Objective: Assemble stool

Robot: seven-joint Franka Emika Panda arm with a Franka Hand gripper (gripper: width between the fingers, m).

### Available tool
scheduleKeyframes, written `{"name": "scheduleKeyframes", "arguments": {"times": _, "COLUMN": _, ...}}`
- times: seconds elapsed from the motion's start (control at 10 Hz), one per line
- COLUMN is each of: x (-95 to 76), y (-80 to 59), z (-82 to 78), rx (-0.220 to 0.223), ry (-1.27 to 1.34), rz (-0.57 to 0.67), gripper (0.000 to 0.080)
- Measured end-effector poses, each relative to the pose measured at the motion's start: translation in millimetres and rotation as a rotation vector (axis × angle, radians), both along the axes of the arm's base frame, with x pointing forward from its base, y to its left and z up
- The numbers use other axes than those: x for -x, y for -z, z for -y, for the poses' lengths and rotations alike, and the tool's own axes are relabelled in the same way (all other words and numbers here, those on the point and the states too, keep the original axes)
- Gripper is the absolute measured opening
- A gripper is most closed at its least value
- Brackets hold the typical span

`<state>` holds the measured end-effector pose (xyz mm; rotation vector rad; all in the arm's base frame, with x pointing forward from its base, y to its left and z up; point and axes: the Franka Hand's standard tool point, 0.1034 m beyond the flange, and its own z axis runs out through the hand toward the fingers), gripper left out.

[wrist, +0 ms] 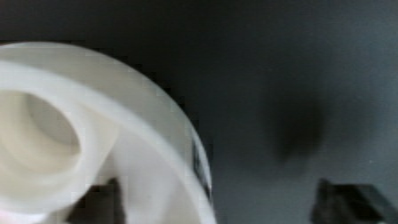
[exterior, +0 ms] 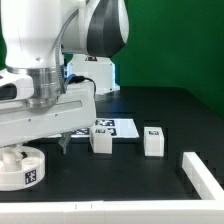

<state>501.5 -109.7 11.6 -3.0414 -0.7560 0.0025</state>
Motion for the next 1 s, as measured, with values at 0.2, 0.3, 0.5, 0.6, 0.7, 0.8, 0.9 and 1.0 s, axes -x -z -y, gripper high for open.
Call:
{"name": "scheduleKeyframes", "arguments": {"times": 0.2, "x": -2.3, "y": -0.8, "z": -4.9, "rx": 0.003, "ry": -0.021, "rz": 0.001, "gripper": 0.0204}}
{"name": "scheduleKeyframes", "arguments": {"times": 0.3, "x": -13.0, "y": -5.6, "z": -24.7, "rx": 0.023, "ry": -0.125, "rz": 0.009, "gripper": 0.0078}}
{"name": "scheduleKeyframes", "arguments": {"times": 0.5, "x": -29.1, "y": -11.2, "z": -78.5, "rx": 0.045, "ry": -0.249, "rz": 0.025, "gripper": 0.0024}}
{"name": "scheduleKeyframes", "arguments": {"times": 0.6, "x": -28.9, "y": -10.8, "z": -92.1, "rx": 0.044, "ry": -0.283, "rz": 0.008, "gripper": 0.0024}}
{"name": "scheduleKeyframes", "arguments": {"times": 0.7, "x": -28.0, "y": -9.8, "z": -89.6, "rx": 0.043, "ry": -0.282, "rz": 0.006, "gripper": 0.0024}}
{"name": "scheduleKeyframes", "arguments": {"times": 0.8, "x": -27.6, "y": -9.4, "z": -88.5, "rx": 0.043, "ry": -0.280, "rz": 0.005, "gripper": 0.0024}}
{"name": "scheduleKeyframes", "arguments": {"times": 0.9, "x": -27.5, "y": -9.1, "z": -89.5, "rx": 0.042, "ry": -0.281, "rz": 0.005, "gripper": 0.0024}}
{"name": "scheduleKeyframes", "arguments": {"times": 1.0, "x": -28.5, "y": -9.2, "z": -91.7, "rx": 0.046, "ry": -0.312, "rz": 0.009, "gripper": 0.0024}}
